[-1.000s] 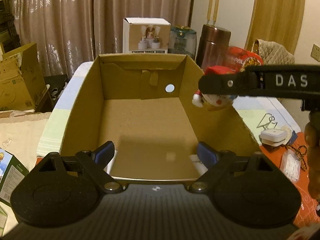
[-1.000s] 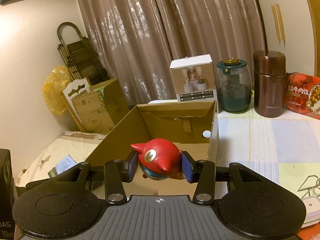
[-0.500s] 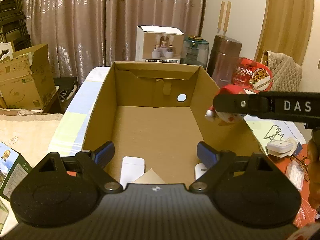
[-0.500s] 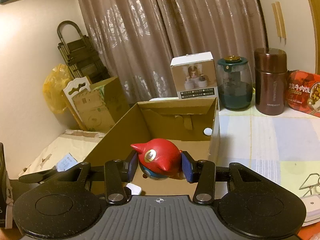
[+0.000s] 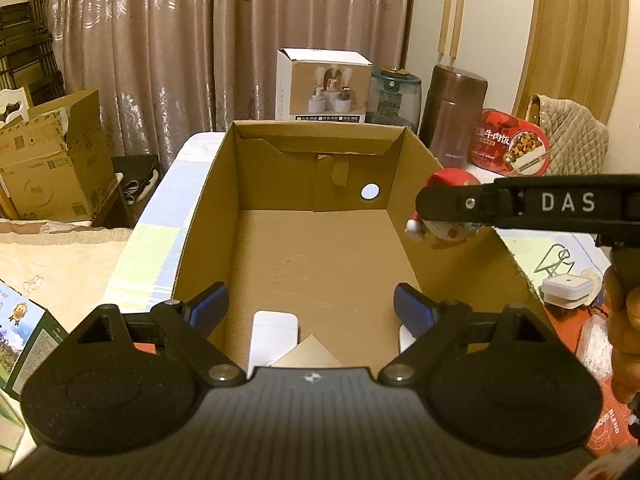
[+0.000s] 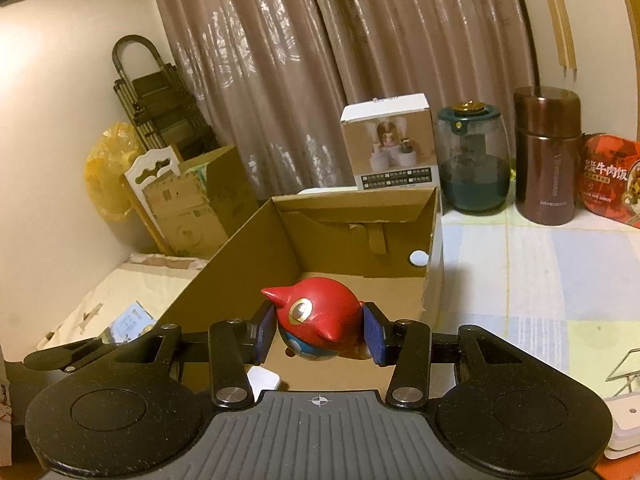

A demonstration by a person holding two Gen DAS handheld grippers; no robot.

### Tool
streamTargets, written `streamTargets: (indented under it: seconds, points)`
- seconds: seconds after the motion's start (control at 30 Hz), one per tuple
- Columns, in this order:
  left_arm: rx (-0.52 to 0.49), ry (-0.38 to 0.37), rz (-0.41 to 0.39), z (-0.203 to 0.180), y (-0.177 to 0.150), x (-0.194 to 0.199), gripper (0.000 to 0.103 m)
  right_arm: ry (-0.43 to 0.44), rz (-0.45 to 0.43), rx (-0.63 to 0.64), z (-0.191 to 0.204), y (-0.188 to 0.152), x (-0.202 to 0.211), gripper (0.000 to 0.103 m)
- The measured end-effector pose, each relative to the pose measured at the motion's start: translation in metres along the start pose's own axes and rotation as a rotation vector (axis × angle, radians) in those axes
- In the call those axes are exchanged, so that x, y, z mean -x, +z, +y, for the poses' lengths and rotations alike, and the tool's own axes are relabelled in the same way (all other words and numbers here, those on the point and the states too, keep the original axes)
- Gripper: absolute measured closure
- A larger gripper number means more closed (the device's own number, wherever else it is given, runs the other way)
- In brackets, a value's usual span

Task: Organize rigid objects
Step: 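Lower the router and figurine into the box and open both tools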

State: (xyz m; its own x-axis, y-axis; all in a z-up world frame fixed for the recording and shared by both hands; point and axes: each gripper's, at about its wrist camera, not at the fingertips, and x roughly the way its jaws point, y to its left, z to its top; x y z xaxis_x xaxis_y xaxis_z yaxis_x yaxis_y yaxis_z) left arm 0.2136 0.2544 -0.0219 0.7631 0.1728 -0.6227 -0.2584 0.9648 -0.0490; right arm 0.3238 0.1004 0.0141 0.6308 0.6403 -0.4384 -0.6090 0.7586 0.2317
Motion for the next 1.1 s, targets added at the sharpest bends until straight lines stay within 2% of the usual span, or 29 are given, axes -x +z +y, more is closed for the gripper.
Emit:
streamTargets:
  seconds: [0.17,0.23,0.43,0.87,1.1]
  points:
    - [0.001,0.005,-0.001,0.001,0.000,0.000,0.016,0.047,-0.011,-0.020,-0.002,0.002,-0.003,0.060]
    - [0.001,0.007,0.000,0.001,0.000,0.000,0.016,0.058,-0.025,-0.034,-0.003,0.004,-0.001,0.056]
    - [0.005,0.009,-0.003,0.002,0.000,0.000,0.016,0.036,-0.052,-0.050,-0.005,0.008,0.006,0.052]
    - [0.001,0.004,-0.004,0.000,0.000,0.000,0.016,0.016,-0.064,-0.037,-0.005,0.010,0.012,0.050]
    - [0.017,-0.001,-0.027,0.000,-0.001,0.006,0.016,-0.060,-0.114,0.043,-0.001,0.004,0.034,0.050]
